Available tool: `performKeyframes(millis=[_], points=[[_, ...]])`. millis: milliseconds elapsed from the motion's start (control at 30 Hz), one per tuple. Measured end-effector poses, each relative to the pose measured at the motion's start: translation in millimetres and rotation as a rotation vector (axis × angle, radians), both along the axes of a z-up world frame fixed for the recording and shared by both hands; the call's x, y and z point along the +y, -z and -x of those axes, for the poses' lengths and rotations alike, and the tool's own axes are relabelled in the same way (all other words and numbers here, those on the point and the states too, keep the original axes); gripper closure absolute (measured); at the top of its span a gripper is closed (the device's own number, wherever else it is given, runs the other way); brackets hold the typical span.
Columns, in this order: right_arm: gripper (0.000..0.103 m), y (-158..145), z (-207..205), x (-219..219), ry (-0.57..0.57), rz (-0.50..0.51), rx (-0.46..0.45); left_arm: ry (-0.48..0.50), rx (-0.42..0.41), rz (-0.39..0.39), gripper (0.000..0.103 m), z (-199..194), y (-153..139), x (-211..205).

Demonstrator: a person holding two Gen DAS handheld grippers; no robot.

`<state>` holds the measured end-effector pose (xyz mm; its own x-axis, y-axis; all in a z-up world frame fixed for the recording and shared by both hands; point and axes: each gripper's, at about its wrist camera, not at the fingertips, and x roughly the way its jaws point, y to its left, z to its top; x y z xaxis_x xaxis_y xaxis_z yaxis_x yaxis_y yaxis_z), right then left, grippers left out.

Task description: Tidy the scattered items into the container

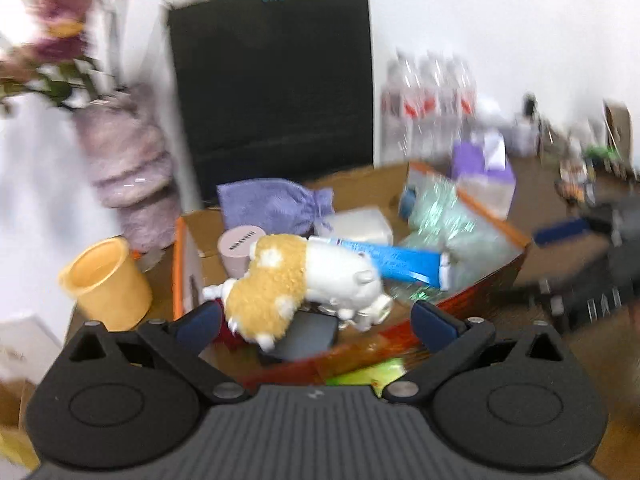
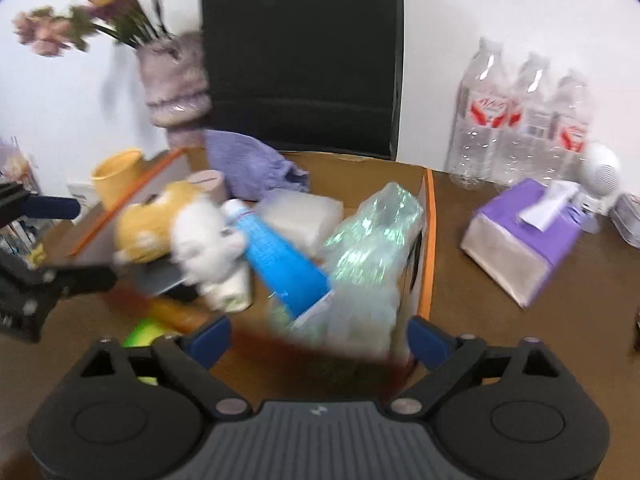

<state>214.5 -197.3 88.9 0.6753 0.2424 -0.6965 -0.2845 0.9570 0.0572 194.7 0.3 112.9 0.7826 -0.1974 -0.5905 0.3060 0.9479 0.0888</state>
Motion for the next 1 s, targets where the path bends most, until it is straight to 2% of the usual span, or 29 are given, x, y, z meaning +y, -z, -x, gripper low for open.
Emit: performKeyframes(millis=[100,200,333,433,500,567,700,800,1000], points=[[0.0,-4.8,51.0,0.5,-0.001,0.028,-0.099,-0.114,-0.027,0.067,0.0,48.0,8.7,3.7],[0.0,7.5,100.6,1.3,0.047,0.028,-0.152,-0.229,-0.035,0.131,0.0,94.2,25.3,9.2],[0.0,42.5,144.2,0.9,0.102,-0.007,-0.135,-0.319,0.051,0.143,0.0,134.3,68.1,13.7],[0.0,66.2,166.4,5.3,0.155,-0.02,-0.117,-0.305,0.071,0.112,0.0,153.1,87.0,11.9],[0.0,76.5,178.0,10.3,0.177,-0.016,-0.123,-0.312,0.054,0.06,0.0,159.7,93.0,8.3],[0.0,82.1,184.7,14.6,0.183,-0.001,-0.124,-0.313,0.046,0.043,0.0,164.0,95.6,7.8],[0.0,91.0,187.4,20.2,0.188,0.026,-0.104,-0.31,0.06,0.054,0.0,165.5,100.5,9.4],[0.0,95.1,187.5,20.2,0.193,0.018,-0.083,-0.302,0.089,0.089,0.0,164.6,107.6,8.4],[0.0,96.0,187.0,21.4,0.206,0.029,-0.081,-0.32,0.069,0.053,0.0,165.2,112.5,0.5]])
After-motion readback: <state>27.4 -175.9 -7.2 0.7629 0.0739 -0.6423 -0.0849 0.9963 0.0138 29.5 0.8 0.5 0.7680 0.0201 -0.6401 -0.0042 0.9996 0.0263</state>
